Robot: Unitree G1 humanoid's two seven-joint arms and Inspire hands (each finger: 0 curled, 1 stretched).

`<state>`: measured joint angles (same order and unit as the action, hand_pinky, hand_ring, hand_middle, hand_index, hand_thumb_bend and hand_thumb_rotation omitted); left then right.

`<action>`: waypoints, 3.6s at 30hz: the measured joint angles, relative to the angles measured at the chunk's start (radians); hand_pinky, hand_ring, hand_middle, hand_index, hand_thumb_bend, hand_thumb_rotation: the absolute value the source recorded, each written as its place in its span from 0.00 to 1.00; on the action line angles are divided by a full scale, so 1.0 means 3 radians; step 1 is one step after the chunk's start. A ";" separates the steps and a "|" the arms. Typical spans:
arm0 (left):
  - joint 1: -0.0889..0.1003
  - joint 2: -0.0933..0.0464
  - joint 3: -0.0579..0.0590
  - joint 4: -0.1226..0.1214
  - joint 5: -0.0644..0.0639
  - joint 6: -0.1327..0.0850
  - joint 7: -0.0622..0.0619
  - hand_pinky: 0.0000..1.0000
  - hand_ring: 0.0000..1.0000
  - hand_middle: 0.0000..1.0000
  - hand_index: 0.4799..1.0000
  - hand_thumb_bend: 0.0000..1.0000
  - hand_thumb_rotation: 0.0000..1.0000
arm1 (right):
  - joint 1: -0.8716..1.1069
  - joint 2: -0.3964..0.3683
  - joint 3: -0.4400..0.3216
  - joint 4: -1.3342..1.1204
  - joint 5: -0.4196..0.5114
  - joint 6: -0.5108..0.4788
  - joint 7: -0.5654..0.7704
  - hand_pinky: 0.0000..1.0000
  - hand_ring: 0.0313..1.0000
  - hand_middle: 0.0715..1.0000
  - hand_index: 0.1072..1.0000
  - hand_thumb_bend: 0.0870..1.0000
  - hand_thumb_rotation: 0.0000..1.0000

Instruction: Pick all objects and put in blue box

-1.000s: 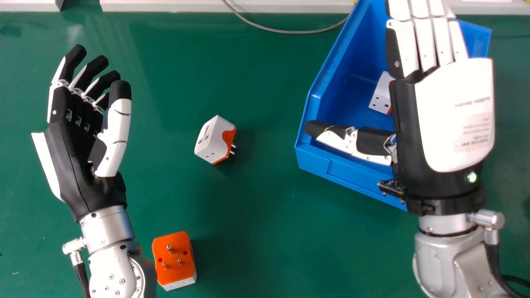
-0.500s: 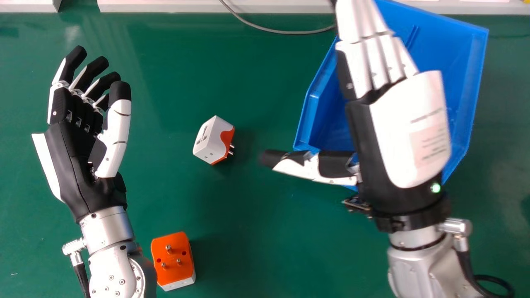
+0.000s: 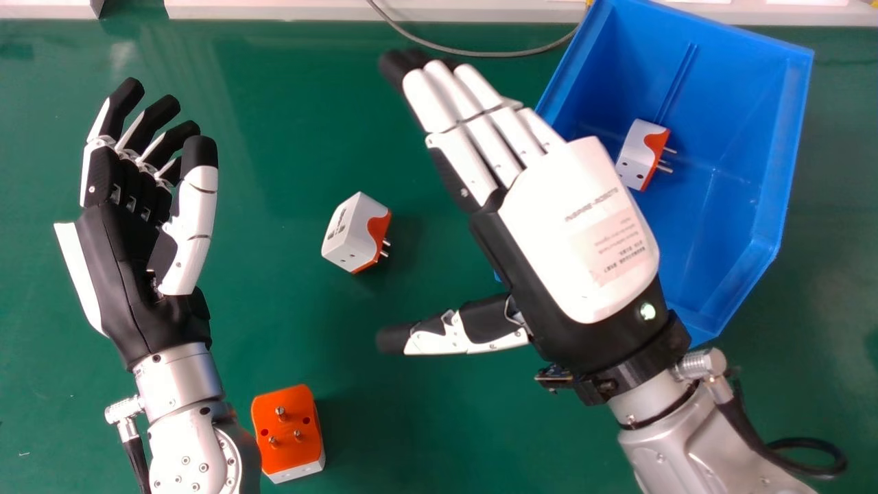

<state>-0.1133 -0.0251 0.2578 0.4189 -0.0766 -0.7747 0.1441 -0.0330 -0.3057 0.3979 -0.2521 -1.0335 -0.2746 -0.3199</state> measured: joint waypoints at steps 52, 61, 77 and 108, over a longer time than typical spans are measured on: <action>-0.0066 0.0013 0.0010 0.0120 0.0048 -0.0076 0.0036 0.66 0.71 0.76 0.64 0.65 0.42 | -0.1585 -0.0024 0.0612 0.1256 -0.0404 0.0022 0.1058 0.85 0.87 0.82 0.69 0.86 0.03; -0.0071 0.0018 0.0015 0.0130 0.0058 -0.0081 0.0045 0.65 0.71 0.76 0.63 0.64 0.41 | -0.1731 0.0080 0.0762 0.1676 -0.0449 0.0082 0.0945 0.85 0.86 0.82 0.70 0.84 0.01; -0.0084 0.0046 0.0021 0.0204 0.0028 -0.0171 0.0030 0.65 0.71 0.77 0.63 0.64 0.41 | -0.2105 0.0265 0.0954 0.2352 -0.0500 0.0189 0.0684 0.82 0.85 0.82 0.73 0.80 0.01; -0.0098 0.0113 0.0018 0.0247 0.0014 -0.0217 0.0050 0.65 0.71 0.77 0.62 0.62 0.41 | -0.2620 0.0688 0.1310 0.3335 -0.0492 0.0510 0.0393 0.84 0.88 0.87 0.76 0.75 0.00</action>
<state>-0.1427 0.0087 0.2631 0.4930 -0.0723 -0.8398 0.1591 -0.8191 -0.0994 0.7908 0.7485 -1.1811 -0.1216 -0.2019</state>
